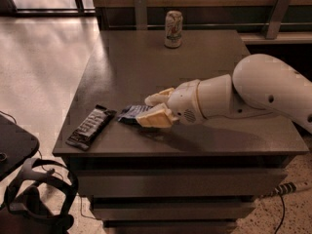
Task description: Move rxbar blueberry near rxbar chocolate
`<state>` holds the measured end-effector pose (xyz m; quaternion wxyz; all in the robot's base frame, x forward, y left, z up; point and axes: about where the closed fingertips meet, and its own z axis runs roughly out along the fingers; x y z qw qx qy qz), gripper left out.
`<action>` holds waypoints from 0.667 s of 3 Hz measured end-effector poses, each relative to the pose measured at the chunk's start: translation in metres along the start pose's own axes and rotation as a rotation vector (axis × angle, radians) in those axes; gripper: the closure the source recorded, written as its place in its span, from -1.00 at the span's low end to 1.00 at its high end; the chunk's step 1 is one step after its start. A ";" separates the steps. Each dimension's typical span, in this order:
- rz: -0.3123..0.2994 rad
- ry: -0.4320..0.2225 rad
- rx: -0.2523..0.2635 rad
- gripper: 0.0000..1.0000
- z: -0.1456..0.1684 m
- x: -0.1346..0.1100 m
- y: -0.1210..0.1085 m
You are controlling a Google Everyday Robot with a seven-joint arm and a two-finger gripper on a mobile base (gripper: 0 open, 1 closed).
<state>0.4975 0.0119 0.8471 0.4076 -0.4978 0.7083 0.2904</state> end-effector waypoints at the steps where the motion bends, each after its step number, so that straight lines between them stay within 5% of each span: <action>1: -0.004 0.001 -0.003 -1.00 0.001 -0.001 0.002; 2: -0.004 0.001 -0.003 -1.00 0.001 -0.001 0.002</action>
Offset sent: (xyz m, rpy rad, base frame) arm -0.0007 0.0016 0.0003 -0.0009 -0.0007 0.0031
